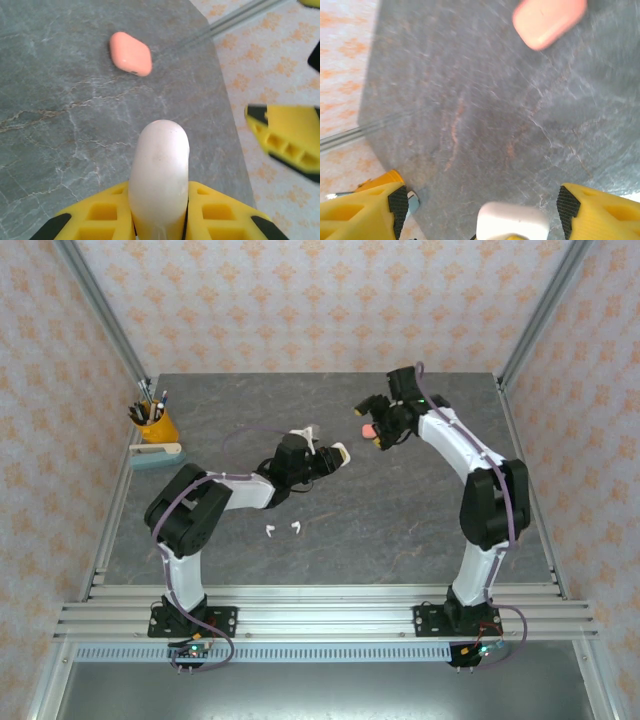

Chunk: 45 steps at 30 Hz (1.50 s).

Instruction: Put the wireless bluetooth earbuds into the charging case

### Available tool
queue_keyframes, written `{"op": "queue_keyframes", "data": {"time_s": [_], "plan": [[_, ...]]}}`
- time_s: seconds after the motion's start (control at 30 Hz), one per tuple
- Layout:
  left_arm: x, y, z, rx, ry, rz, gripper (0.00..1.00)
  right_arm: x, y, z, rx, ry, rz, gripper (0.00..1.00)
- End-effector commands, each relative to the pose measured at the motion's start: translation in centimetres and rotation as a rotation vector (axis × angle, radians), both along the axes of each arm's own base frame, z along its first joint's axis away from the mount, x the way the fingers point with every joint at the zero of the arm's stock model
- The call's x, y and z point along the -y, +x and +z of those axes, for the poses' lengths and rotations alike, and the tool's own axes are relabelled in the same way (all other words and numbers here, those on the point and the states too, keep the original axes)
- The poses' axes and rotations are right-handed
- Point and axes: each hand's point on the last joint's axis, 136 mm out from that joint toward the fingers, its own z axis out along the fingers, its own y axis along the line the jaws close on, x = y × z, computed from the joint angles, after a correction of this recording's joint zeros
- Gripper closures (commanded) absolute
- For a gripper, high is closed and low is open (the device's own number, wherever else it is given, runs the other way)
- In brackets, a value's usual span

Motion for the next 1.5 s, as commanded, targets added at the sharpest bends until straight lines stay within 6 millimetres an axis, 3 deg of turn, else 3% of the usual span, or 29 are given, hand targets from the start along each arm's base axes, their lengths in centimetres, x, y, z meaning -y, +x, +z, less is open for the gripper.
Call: {"op": "queue_keyframes", "data": {"time_s": [0.0,0.23,0.47,0.63,0.83,1.07,1.27,1.33,1.47], "plan": [[-1.8,-0.7,3.5,0.063,0.013,-0.094,1.0,-1.2,-1.1,3.3,0.193,-0.007,0.225,0.21],[-5.3,-2.3,8.0,0.082,-0.012,-0.239,1.0,-3.2,-4.9,5.0,0.432,0.046,0.499,0.24],[-5.1,-4.7,11.0,0.107,0.016,-0.387,1.0,-7.6,-7.2,5.7,0.495,0.124,0.669,0.27],[-5.1,-5.1,11.8,0.118,0.014,-0.405,1.0,-9.5,-7.8,5.8,0.5,0.129,0.723,0.29],[-5.0,-5.0,12.3,0.125,0.016,-0.414,1.0,-10.2,-8.0,5.1,0.484,0.133,0.744,0.31],[-4.8,-5.1,13.6,0.152,0.004,-0.427,1.0,-9.1,-7.0,1.3,0.401,0.05,0.702,0.37],[-5.0,-5.9,15.4,0.198,0.006,-0.435,1.0,-4.9,-4.2,-3.1,0.289,-0.001,0.51,0.41],[-5.0,-6.0,15.6,0.201,0.009,-0.436,1.0,-4.5,-4.1,-2.8,0.288,0.023,0.494,0.42],[-5.1,-6.1,15.2,0.197,0.013,-0.439,1.0,-4.4,-4.9,-0.4,0.336,0.041,0.505,0.42]]}}
